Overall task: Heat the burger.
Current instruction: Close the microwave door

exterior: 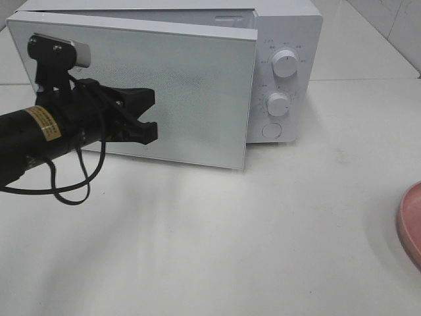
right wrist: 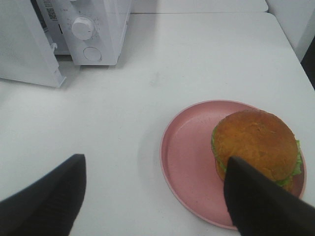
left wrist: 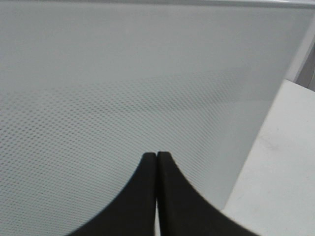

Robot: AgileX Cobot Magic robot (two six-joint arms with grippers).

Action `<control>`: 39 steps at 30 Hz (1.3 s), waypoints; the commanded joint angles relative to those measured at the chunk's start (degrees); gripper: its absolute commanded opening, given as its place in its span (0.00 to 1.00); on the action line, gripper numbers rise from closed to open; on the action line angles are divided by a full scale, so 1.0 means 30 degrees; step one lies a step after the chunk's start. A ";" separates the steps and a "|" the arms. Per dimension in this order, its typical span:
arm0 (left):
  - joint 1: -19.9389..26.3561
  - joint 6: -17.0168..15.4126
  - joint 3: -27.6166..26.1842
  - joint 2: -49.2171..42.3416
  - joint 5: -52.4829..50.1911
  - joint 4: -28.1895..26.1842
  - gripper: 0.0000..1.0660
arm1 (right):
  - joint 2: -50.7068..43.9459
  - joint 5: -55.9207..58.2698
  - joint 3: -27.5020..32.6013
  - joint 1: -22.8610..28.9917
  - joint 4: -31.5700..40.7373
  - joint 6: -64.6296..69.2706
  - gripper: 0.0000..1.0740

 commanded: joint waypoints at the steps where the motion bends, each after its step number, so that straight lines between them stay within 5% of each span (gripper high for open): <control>1: -0.0936 0.1031 -0.0993 0.0458 0.0076 -0.2044 0.00 | -0.0497 -0.0172 0.0038 -0.0076 0.0019 -0.0229 0.70; 7: -0.2540 0.3533 -0.3151 0.1490 0.1280 -0.5157 0.00 | -0.0497 -0.0172 0.0038 -0.0076 0.0019 -0.0229 0.70; 39: -0.2769 0.3571 -1.1478 0.5959 0.4431 -0.6264 0.00 | -0.0497 -0.0172 0.0038 -0.0076 0.0019 -0.0210 0.70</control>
